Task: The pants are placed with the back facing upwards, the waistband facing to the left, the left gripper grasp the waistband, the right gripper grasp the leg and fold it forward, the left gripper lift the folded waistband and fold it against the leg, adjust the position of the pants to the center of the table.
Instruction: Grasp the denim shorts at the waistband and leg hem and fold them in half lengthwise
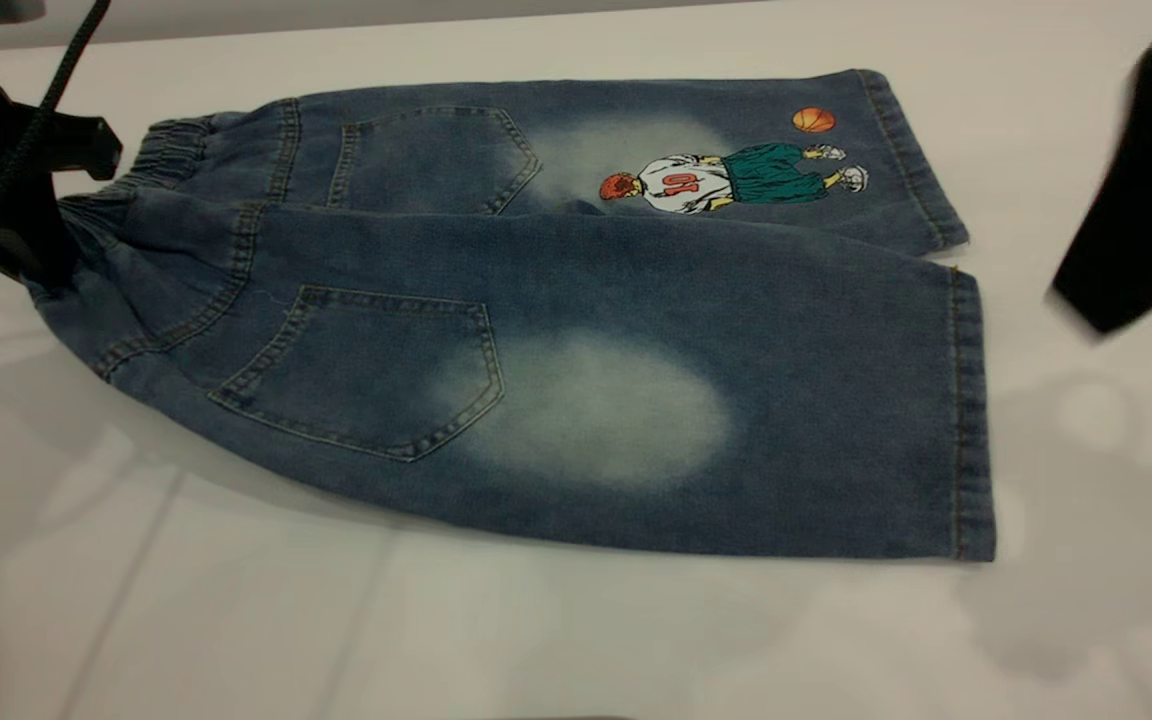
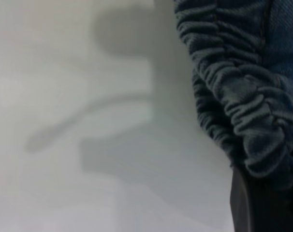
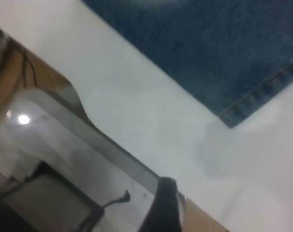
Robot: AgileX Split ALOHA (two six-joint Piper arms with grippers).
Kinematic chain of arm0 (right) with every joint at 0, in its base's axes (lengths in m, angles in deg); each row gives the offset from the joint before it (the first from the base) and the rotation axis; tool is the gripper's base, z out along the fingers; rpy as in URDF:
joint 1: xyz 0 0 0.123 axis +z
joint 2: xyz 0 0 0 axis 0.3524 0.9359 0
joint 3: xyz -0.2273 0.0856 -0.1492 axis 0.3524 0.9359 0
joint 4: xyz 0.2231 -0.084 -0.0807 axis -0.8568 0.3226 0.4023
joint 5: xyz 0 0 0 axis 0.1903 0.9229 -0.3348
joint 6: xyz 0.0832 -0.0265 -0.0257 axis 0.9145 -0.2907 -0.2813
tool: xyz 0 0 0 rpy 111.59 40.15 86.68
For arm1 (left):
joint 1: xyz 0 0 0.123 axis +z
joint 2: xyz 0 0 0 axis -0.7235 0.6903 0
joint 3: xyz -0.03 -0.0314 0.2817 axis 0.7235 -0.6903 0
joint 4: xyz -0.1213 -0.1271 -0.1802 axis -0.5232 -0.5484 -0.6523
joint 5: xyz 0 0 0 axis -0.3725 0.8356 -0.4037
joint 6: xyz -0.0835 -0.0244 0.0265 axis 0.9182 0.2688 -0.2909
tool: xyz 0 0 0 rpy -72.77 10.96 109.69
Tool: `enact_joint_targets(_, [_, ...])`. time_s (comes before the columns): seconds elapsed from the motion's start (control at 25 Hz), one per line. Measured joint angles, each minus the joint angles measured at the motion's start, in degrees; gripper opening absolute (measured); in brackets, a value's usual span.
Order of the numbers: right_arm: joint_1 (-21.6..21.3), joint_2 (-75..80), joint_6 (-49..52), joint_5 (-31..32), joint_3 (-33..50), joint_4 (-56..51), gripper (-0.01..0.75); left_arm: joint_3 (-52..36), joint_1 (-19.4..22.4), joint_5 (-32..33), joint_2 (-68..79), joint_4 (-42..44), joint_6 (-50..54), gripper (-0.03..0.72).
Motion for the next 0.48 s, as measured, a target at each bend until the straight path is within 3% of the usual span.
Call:
enact_joint_targets(0.24, [8.6, 10.7, 4.8, -10.2, 1.5, 4.4, 0.591, 0.0, 0.0, 0.6, 0.0, -0.3, 0.0, 0.065])
enact_joint_targets(0.48, [10.2, 19.6, 6.7, -16.6, 1.6, 6.3, 0.591, 0.0, 0.0, 0.7, 0.0, -0.3, 0.0, 0.065])
